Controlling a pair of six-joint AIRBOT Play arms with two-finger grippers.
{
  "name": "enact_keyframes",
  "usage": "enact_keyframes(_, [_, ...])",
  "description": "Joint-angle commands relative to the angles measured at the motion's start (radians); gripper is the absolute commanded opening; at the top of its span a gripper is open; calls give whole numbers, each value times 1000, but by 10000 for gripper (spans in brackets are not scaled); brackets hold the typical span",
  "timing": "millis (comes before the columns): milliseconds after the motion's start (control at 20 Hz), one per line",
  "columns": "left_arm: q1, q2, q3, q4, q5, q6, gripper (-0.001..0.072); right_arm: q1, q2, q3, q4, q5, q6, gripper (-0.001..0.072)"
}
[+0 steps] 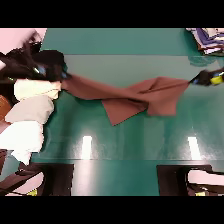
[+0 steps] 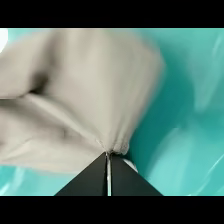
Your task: Fold the shirts.
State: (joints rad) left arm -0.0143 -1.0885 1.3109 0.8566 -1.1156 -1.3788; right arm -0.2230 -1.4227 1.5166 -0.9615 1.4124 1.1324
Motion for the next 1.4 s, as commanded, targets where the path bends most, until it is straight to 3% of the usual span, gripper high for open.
enact_keyframes(0, [1,94,287,31,-29,-5,28,-3,204,157,2,-74,32,11])
enact_keyframes(150, [1,135,569,62,-26,-12,27,-3,366,307,0,-187,53,11])
enact_keyframes(350, [1,144,867,60,1,-90,27,-3,517,472,-87,-244,100,10])
enact_keyframes(650, [1,214,890,106,108,-180,27,-3,614,571,-346,-220,221,10])
enact_keyframes(800, [1,212,760,238,61,-270,27,-3,559,572,-349,-165,223,9])
enact_keyframes(950, [1,183,500,243,-6,-289,27,1,400,556,-338,-10,240,9])
enact_keyframes(1150, [1,26,229,235,-116,-246,28,92,163,384,-341,149,239,9])
enact_keyframes(1350, [0,-199,118,235,-88,-209,27,159,-75,227,-343,146,240,9])
